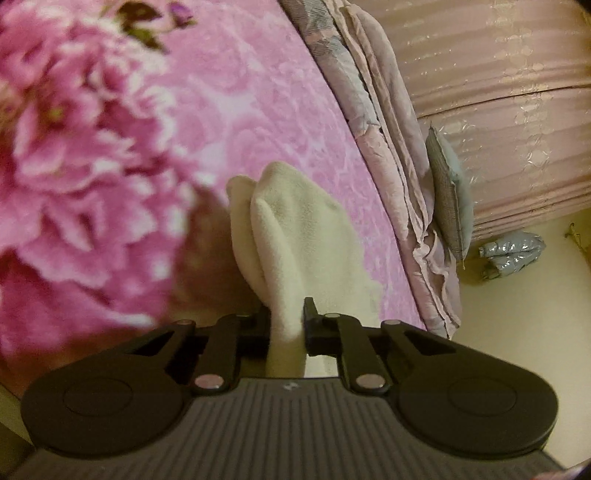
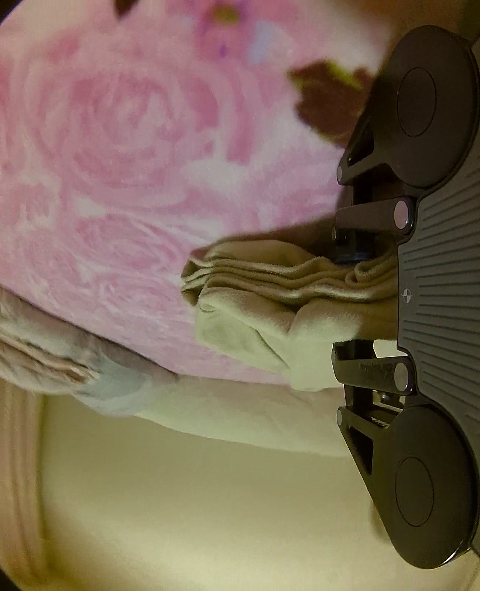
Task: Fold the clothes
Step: 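Lift the folded shirt with both tools and carry it toward the clothes stack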
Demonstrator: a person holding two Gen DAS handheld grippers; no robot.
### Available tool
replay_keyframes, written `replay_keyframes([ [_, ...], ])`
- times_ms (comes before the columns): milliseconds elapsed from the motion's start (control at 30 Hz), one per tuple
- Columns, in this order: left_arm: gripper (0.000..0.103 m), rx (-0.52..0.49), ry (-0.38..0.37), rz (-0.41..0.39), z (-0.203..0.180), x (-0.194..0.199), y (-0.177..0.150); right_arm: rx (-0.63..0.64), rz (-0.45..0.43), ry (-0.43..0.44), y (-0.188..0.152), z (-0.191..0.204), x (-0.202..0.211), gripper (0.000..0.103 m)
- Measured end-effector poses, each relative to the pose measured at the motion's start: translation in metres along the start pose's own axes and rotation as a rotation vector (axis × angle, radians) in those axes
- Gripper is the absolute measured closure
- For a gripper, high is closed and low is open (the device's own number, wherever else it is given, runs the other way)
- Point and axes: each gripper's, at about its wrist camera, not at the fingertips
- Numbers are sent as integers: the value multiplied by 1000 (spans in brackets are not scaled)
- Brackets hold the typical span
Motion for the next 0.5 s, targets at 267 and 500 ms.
replay_keyframes([
  [267,93,-68,-73,184,-130,-27,58,-86,-193,-12,-13,70,124,74],
  [500,93,-257,-276,488,-312,-124,127,-195,-572,-41,-69,154,295,74],
])
Point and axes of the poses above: each gripper's, at about its wrist camera, not at the fingertips, and x roughly against the way its jaws point, z to its left, y to its top, and after that the axes turned 10 degrees about -x, right-handed
